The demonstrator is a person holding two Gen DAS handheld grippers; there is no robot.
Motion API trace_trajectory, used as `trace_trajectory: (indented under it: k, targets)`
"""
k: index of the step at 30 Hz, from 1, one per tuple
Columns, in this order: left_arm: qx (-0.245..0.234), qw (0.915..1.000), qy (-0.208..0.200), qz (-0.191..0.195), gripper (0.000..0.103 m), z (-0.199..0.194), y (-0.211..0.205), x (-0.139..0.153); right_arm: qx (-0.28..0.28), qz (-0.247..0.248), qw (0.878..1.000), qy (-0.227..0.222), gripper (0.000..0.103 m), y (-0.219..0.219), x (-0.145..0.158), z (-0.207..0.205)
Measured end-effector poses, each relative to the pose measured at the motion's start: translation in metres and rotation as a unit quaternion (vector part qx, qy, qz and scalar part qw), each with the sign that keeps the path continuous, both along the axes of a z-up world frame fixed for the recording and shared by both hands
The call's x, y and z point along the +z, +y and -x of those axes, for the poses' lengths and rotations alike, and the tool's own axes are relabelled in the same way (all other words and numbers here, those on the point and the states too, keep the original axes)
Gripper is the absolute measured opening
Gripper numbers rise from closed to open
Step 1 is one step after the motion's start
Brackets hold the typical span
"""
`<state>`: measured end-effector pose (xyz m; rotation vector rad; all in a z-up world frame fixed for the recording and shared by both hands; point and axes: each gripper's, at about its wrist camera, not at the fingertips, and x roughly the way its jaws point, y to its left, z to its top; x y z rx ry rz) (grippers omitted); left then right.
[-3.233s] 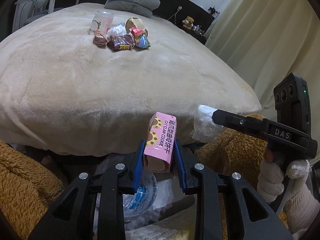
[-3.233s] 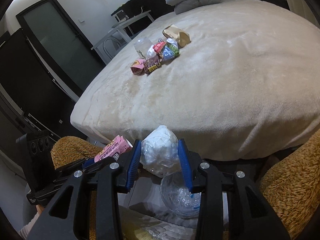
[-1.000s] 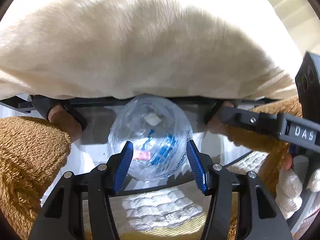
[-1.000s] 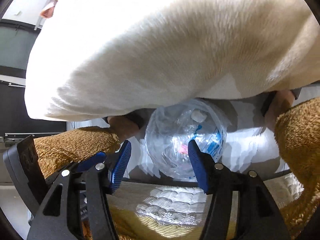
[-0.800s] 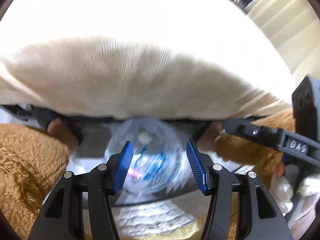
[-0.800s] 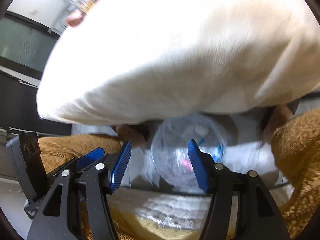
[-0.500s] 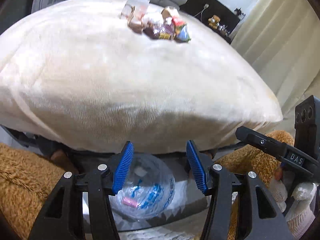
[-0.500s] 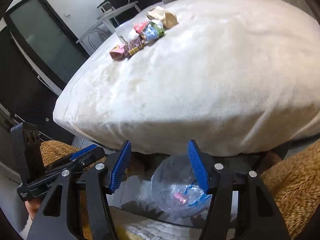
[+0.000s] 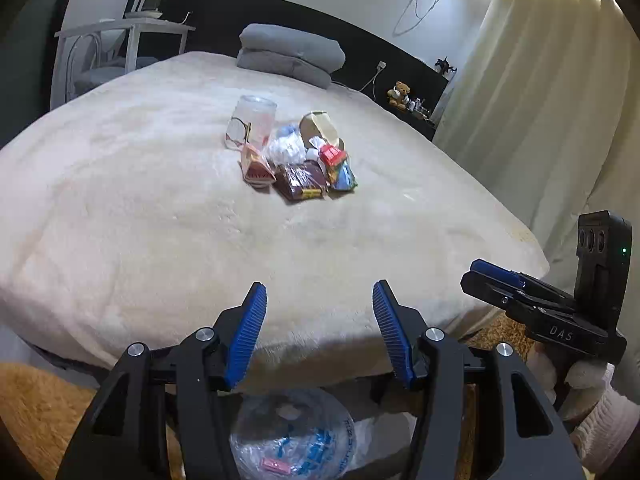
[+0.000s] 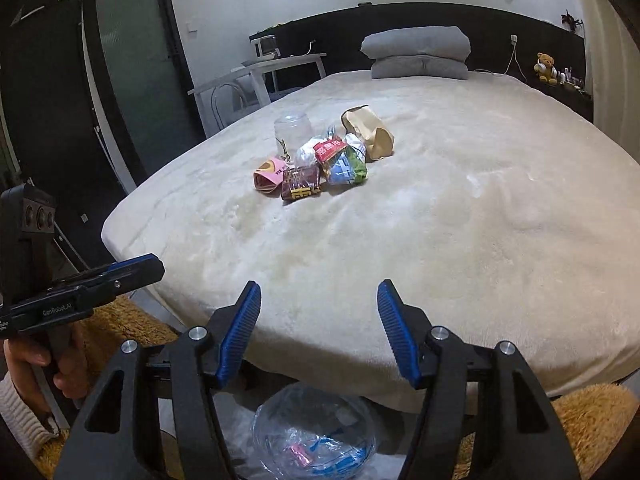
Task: Collect trash
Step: 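Raise both tools back over the trash pile on the bed, then grasp a pink box with the left tool while the right tool grasps the red-labelled snack bag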
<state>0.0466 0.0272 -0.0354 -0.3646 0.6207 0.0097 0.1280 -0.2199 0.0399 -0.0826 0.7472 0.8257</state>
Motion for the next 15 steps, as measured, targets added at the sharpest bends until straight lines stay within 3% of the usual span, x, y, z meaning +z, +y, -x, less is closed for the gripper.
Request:
trace_trajectory:
  k: [3, 9, 15]
  targets:
    - [0.004, 1.0000, -0.001, -0.001, 0.054, -0.013, 0.016, 0.005, 0.007, 0.004, 1.000, -0.016, 0.064, 0.014, 0.003, -0.016]
    - [0.011, 0.9991, 0.003, 0.040, 0.054, -0.045, 0.049, 0.001, 0.012, 0.015, 1.000, -0.018, 0.068, 0.039, -0.001, -0.050]
    - [0.017, 0.9990, 0.017, 0.037, 0.054, -0.077, 0.068, -0.006, 0.020, 0.031, 0.999, -0.019, 0.073, 0.065, -0.011, -0.078]
